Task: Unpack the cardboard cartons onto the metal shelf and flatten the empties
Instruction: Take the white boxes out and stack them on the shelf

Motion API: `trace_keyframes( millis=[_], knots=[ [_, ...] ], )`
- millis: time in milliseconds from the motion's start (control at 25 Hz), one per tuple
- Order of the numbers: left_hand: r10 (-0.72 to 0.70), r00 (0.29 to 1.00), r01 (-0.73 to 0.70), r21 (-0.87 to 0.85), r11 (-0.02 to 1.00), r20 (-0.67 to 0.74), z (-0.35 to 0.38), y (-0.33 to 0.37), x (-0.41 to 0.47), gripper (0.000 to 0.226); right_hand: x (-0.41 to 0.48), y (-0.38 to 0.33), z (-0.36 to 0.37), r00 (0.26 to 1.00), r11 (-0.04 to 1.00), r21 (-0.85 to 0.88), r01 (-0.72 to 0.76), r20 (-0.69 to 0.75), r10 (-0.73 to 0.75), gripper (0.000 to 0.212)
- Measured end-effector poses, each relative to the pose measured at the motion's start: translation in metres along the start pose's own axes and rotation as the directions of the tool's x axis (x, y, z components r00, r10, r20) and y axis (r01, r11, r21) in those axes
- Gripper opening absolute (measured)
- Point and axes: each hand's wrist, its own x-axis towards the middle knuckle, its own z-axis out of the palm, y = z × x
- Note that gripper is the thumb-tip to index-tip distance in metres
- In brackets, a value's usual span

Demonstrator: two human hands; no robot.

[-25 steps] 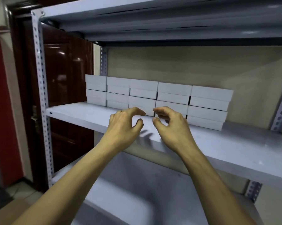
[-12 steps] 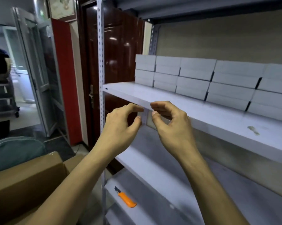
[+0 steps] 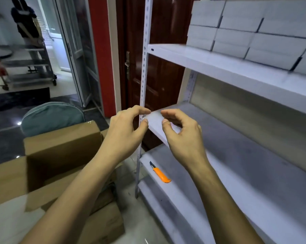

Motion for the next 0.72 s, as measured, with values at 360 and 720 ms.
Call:
trace_keyframes(
  millis=[360,720],
  knots=[
    [-0.182,0.983,0.182,0.021,0.983,0.018,-0.031,-0.101,-0.044,0.026,-0.011,0.021,0.098,0.987,0.993,0.053,-0.104,0.125,0.097,0.023],
    [-0.368,0.928,0.368,0.011,0.930,0.063,-0.079,-0.213,-0.085,0.027,-0.019,0.025,0.213,0.956,0.979,0.086,-0.186,0.248,0.159,0.025]
  ],
)
